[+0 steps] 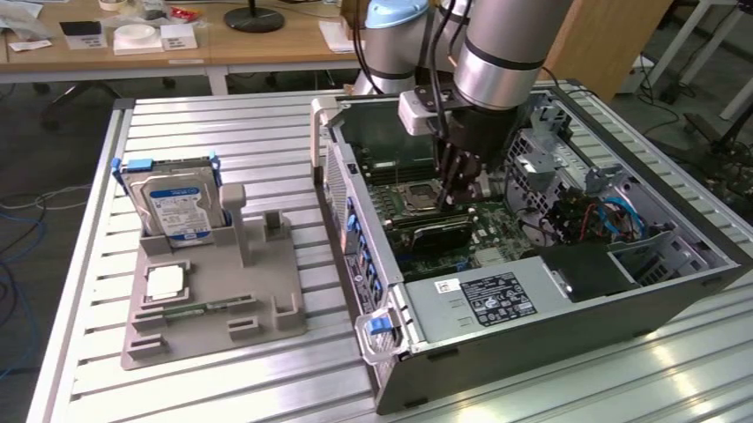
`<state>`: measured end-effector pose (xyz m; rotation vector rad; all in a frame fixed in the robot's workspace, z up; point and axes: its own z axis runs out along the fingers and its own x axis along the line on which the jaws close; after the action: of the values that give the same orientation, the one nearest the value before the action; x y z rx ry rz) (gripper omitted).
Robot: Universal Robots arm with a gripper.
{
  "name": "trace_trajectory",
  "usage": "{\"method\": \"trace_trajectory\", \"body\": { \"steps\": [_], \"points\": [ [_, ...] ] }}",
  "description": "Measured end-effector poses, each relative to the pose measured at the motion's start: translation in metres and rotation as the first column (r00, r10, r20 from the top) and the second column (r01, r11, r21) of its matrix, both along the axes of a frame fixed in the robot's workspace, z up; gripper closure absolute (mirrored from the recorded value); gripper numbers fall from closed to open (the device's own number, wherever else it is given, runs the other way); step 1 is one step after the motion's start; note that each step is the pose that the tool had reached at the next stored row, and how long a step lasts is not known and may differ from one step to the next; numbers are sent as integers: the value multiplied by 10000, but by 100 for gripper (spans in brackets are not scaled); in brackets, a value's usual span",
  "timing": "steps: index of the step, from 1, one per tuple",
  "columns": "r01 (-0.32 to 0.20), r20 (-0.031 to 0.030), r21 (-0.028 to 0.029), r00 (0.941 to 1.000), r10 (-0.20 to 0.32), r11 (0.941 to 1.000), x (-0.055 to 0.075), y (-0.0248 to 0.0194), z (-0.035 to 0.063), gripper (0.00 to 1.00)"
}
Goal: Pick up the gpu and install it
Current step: 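Press down on the gpu until it lock into place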
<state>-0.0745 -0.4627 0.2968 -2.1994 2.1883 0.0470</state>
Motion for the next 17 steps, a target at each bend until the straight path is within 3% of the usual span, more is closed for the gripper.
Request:
{"method": "trace_trajectory", "body": {
  "steps": [17],
  "points": [
    [4, 0, 5, 10000, -4, 10000, -5, 3, -43, 89]
  ]
}}
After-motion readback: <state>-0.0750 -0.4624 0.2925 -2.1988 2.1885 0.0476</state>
